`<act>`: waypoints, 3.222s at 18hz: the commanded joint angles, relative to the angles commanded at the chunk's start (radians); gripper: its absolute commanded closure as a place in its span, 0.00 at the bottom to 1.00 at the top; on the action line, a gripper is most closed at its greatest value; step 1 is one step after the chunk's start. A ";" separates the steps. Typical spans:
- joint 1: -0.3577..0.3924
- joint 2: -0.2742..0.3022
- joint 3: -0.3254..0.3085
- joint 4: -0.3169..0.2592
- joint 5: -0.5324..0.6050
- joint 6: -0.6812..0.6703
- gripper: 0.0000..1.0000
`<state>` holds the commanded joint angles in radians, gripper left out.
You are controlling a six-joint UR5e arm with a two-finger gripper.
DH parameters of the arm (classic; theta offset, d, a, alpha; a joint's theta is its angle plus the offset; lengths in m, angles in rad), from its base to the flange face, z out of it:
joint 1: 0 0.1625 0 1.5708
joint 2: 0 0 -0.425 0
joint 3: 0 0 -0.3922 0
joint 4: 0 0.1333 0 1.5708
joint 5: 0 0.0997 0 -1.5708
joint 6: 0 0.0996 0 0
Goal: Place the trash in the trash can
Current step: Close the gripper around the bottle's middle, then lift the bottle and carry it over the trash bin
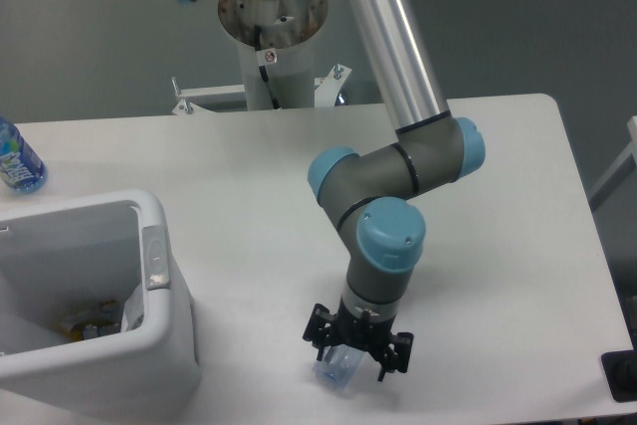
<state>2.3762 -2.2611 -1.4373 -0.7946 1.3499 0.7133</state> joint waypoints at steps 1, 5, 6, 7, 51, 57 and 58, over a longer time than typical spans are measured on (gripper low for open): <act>0.000 0.000 0.000 0.000 0.000 0.002 0.00; -0.002 -0.003 -0.017 -0.002 0.006 0.014 0.00; -0.003 -0.008 -0.020 0.000 0.018 0.021 0.00; -0.008 -0.012 -0.020 0.002 0.029 0.031 0.00; 0.008 0.141 0.172 0.049 0.043 -0.177 0.48; -0.017 0.210 0.281 0.160 0.041 -0.561 0.48; -0.035 0.231 0.281 0.160 0.041 -0.587 0.48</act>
<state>2.3410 -2.0297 -1.1566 -0.6351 1.3913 0.1261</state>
